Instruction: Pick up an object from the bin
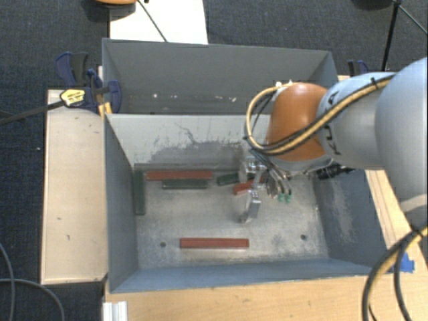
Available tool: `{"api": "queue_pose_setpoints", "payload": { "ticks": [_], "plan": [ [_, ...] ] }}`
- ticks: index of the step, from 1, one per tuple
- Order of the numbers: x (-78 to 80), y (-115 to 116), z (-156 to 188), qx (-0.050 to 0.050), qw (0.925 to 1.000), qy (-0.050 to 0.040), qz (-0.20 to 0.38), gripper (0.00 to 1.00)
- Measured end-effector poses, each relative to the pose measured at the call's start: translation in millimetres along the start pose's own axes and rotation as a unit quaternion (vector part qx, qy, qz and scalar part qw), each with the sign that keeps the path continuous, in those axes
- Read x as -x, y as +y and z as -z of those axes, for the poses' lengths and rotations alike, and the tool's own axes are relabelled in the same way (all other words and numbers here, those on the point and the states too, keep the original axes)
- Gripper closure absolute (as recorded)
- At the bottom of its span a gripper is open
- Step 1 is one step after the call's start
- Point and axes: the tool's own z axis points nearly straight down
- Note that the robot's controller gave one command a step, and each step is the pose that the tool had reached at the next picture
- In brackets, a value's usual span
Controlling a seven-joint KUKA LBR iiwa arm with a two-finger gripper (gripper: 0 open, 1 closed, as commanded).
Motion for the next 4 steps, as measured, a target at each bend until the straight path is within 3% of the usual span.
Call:
{"api": "queue_pose_setpoints", "payload": {
  "ticks": [1, 2, 3, 4],
  "plan": [
    [7.5, -47.2, 0.9, 0.0, 0.9978, -0.0004, -0.066, 1.0],
    [7.6, -47.2, 1.1, 0.0, 0.9978, -0.0006, -0.066, 0.0],
    [7.5, -47.1, 0.9, 0.0, 0.9979, -0.0004, -0.065, 1.0],
    [7.5, -47.1, 0.9, 0.0, 0.9979, -0.0004, -0.065, 1.0]
  ]
}}
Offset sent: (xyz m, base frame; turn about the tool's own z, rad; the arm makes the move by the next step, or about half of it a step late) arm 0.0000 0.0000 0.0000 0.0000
